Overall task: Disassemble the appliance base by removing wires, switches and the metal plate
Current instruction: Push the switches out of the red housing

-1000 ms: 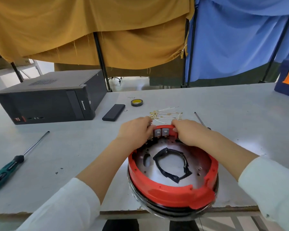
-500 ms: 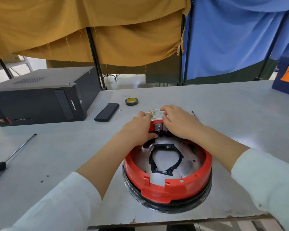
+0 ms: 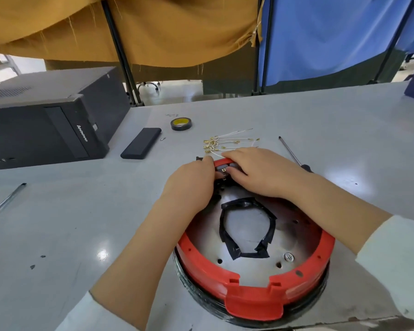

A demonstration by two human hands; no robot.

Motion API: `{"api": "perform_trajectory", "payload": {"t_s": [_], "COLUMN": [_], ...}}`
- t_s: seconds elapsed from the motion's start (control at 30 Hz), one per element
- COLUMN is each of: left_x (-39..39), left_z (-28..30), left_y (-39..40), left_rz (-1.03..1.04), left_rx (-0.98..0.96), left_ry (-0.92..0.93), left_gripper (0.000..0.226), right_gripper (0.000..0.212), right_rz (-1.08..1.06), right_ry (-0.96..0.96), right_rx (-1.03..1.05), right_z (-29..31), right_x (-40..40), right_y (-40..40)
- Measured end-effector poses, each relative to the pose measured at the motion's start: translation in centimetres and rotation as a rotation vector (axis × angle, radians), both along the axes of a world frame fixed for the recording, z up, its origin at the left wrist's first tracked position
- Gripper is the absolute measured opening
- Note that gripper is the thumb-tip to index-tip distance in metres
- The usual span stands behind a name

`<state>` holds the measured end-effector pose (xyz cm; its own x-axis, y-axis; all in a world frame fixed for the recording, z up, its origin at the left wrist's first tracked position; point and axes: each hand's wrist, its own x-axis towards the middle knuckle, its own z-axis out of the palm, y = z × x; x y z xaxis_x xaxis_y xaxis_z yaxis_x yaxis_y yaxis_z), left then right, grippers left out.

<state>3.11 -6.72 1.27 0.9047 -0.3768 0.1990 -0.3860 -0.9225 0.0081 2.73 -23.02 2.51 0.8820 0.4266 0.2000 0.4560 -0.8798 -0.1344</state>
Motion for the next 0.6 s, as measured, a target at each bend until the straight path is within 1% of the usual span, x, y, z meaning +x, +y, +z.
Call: {"api": "perform_trajectory", "payload": {"t_s": [0.1, 0.27, 0.47, 0.6], "left_x": [0.12, -0.10, 0.01, -0.06], "left_z": [0.12, 0.30, 0.32, 0.07], "left_y": [-0.09, -0.19, -0.22, 0.11], "left_rz": [0.039, 0.069, 0.150, 0.132], "left_rx": [-0.014, -0.017, -0.002, -0.017], "left_ry": [0.010, 0.006, -0.015, -0.047], "left_gripper": [0.008, 0.012, 0.018, 0.021], "right_gripper": [0.032, 0.028, 0.028, 0.025], "right_rz": [0.015, -0.006, -0.004, 0.024], "right_ry": [-0.003, -0.026, -0.036, -0.050], "right_rx": [-0.008, -0.019, -0.005, 0.001], "right_z": [-0.21, -0.43, -0.49, -0.57], "right_x": [0.27, 0.40, 0.92, 1.06], "right_y": [-0.12, 0.05, 0.76, 0.61]}}
